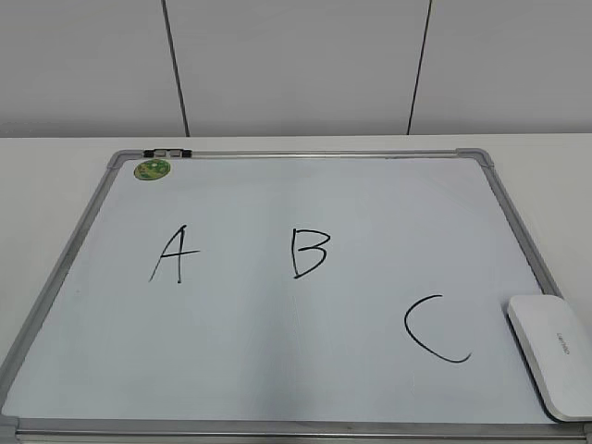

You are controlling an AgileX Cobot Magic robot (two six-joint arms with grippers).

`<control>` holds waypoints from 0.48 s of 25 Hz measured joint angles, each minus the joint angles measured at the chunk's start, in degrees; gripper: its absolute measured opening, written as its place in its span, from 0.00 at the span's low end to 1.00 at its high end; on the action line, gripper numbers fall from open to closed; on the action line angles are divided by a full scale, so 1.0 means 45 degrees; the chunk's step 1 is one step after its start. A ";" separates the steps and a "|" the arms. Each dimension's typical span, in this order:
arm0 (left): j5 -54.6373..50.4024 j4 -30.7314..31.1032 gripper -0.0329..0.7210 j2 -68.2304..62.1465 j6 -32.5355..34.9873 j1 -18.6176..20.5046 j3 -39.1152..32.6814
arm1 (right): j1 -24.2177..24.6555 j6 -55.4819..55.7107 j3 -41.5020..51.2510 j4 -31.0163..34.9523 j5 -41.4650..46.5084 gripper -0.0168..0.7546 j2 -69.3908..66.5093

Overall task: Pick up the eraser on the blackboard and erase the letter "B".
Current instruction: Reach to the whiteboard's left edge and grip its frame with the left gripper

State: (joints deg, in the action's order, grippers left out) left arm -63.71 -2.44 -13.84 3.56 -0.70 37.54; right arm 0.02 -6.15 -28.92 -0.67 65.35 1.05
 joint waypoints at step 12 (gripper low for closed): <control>0.1066 -0.0409 0.83 -0.7067 0.0000 0.0000 0.2211 | 0.0000 0.0000 0.0000 0.0000 0.0000 0.79 0.0000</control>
State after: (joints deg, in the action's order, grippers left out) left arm -58.91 -4.28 -45.65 3.56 -0.70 47.49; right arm 0.02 -6.15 -28.92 -0.67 65.35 1.05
